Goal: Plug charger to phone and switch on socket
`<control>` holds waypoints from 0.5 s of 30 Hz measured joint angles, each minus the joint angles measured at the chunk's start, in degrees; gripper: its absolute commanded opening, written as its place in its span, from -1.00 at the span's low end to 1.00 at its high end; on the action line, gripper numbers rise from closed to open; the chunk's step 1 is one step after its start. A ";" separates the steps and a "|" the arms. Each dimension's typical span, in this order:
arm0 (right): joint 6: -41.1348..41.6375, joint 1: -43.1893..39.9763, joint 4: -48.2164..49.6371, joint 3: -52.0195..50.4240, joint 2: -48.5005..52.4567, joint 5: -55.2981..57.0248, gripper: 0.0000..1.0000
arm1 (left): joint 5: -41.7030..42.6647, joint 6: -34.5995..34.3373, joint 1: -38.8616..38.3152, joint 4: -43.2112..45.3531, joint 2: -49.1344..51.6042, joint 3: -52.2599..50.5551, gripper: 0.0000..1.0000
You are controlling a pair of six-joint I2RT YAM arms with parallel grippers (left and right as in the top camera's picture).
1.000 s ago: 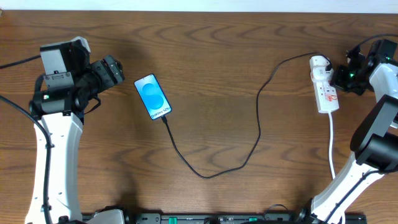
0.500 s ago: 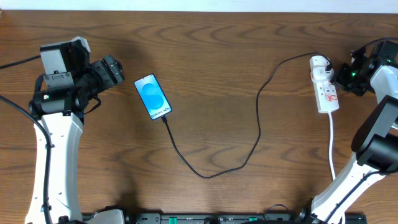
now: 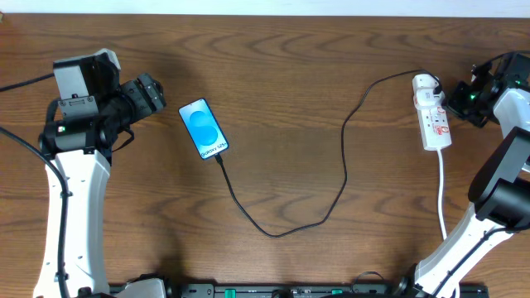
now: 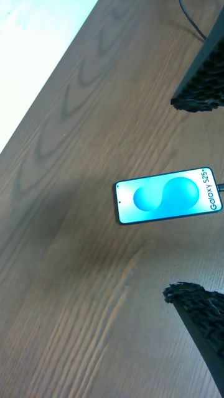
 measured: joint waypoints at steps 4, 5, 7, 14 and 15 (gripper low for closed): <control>0.02 -0.35 0.04 -0.02 -0.02 -0.44 -0.98 | 0.00 0.00 0.00 0.00 0.00 0.00 0.79; 0.04 -0.61 -0.02 -0.02 -0.11 -0.85 -0.98 | 0.00 0.00 0.00 -0.02 0.00 0.00 0.79; 0.24 -1.31 -0.74 -0.02 -1.20 -1.86 -0.95 | 0.00 0.00 0.00 0.00 0.00 0.00 0.79; 0.22 -4.72 -4.50 0.17 -17.51 -7.58 -0.75 | 0.00 0.00 0.00 -0.02 0.00 0.00 0.79; -0.35 -4.92 -5.44 0.39 -20.48 -8.33 -0.74 | 0.00 0.00 0.00 0.00 0.00 0.00 0.79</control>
